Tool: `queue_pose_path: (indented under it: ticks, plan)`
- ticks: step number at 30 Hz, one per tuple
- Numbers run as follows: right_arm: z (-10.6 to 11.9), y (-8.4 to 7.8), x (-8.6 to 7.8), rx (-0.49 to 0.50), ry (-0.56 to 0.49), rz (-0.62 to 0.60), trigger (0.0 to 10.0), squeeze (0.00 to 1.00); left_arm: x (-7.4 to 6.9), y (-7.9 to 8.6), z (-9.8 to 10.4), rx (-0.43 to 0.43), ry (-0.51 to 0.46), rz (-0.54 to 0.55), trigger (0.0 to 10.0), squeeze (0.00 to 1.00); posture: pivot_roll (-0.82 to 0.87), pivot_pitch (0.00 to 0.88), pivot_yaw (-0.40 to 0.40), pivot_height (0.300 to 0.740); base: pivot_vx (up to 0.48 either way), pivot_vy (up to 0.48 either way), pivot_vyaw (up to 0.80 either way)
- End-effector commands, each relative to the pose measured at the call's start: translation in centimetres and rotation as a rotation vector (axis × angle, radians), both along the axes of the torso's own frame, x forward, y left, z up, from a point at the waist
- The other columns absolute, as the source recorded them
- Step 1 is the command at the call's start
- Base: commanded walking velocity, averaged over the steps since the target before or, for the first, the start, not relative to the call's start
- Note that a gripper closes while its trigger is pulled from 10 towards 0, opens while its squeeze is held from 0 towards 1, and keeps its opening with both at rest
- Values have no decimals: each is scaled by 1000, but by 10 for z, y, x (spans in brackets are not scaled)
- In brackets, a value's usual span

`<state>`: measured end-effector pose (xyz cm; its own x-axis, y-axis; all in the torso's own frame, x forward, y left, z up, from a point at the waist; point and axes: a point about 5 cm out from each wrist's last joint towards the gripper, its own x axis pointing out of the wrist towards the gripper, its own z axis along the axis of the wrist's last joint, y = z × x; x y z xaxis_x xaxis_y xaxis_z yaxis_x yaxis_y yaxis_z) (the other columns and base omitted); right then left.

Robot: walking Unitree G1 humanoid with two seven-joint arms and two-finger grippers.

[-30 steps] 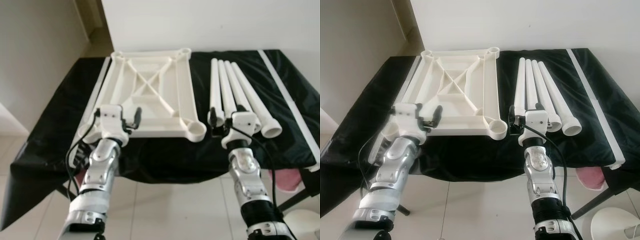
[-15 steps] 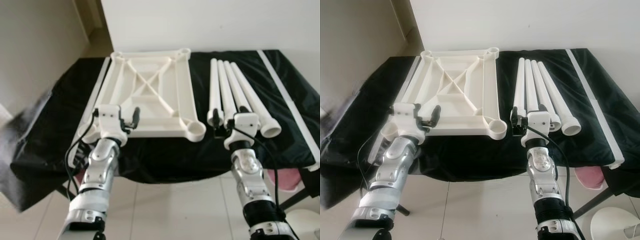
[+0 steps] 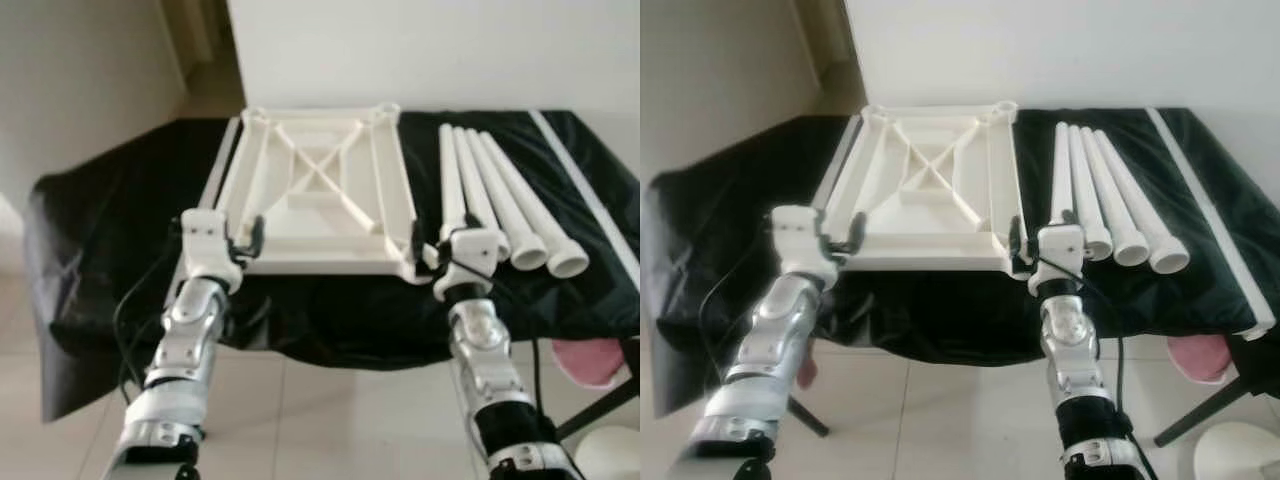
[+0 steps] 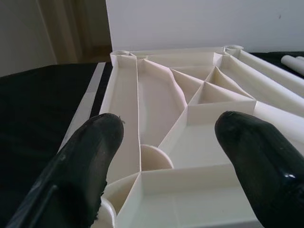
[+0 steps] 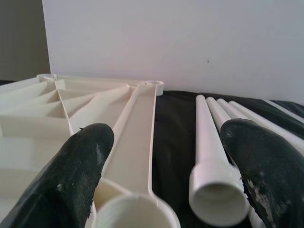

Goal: Building children table

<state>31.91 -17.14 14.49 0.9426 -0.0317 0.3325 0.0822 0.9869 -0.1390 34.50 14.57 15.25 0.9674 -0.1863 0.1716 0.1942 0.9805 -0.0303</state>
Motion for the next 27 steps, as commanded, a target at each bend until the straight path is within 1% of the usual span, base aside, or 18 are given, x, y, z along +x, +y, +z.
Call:
queue_pose_path:
  ticks: [1, 4, 5, 11, 13, 15, 17, 19, 22, 23, 27]
  plan:
    - [-5, -3, -2, 14, 12, -19, 10000, 0, 0, -2, 0, 8, 7, -9, 10000, 0, -28, 0, 69, 740, 0, 386, 0]
    - [-6, -2, -2, 16, 12, -20, 10000, 0, -1, -3, 1, 10, -7, -18, 10000, 0, -28, 0, 71, 740, 0, 0, 0]
    - [-6, -3, -2, 15, 12, -22, 10000, 0, -1, -6, 2, 32, -17, -25, 10000, 0, -28, 0, 71, 740, 0, 0, 0]
    - [-7, -4, -2, 14, 13, -27, 10000, 0, -2, -9, 4, 61, -27, -46, 10000, 0, -27, 0, 65, 740, 0, 0, 0]
    - [-7, -8, -3, 14, 15, -39, 10000, 0, -3, -15, 6, 48, -38, -87, 10000, 0, -27, 0, 54, 740, 0, 0, 0]
    - [-7, -9, -3, 14, 15, -42, 10000, 0, -4, -16, 7, 44, -41, -97, 10000, 0, -27, 0, 54, 740, 0, 0, 0]
    - [-7, -12, -3, 13, 18, -50, 10000, 0, -6, -23, 7, 94, -54, -141, 10000, 0, -30, 0, 45, 740, 0, 0, 0]
    - [-6, -15, -3, 10, 17, -57, 10000, 0, -8, -27, 7, 109, -59, -175, 10000, 0, -41, 0, 42, 740, 0, 0, 0]
    - [-6, -17, -3, 5, 18, -64, 10000, 0, -9, -29, 6, 95, -51, -195, 10000, 0, -48, 0, 40, 740, 0, 0, 0]
    - [-8, -20, -4, 4, 31, -78, 10000, 0, -11, -29, 3, 111, -46, -213, 10000, 0, -50, 0, 39, 740, 0, 0, 0]
    - [-10, -22, -6, 3, 37, -85, 10000, 0, -11, -28, 2, 106, -38, -212, 10000, 0, -58, 2, 41, 740, 0, 0, 0]
